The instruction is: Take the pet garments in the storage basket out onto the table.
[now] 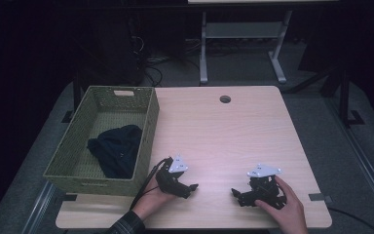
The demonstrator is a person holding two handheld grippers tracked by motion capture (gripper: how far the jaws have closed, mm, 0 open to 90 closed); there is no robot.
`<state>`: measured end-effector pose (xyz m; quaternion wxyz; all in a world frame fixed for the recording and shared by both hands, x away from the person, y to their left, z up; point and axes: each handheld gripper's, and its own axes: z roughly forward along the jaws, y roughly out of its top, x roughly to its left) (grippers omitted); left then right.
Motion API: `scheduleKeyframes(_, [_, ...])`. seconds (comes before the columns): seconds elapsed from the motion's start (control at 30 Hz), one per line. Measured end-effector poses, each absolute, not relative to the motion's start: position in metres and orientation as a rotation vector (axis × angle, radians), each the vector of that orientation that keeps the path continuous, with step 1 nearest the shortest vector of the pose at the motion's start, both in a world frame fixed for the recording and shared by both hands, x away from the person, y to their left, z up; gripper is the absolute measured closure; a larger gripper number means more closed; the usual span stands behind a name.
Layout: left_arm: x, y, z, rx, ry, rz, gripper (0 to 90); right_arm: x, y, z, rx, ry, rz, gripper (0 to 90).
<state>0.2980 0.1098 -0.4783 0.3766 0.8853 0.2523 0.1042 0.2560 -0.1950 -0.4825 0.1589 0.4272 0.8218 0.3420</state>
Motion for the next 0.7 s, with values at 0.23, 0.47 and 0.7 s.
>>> scheduleKeyframes(0.23, [0.2981,0.1089,-0.4776,2.272,0.65,0.268,12.6,0.2559,-0.1949,-0.4825,1.225,2.351,0.979,0.0])
scheduleKeyframes(0.47, [0.2997,0.1061,-0.4741,2.305,0.658,0.26,13.2,0.2559,-0.1949,-0.4825,1.225,2.351,0.978,0.0])
scheduleKeyframes(0.7, [0.3007,0.1054,-0.4701,2.305,0.664,0.239,13.3,0.2559,-0.1949,-0.4825,1.225,2.351,0.979,0.0])
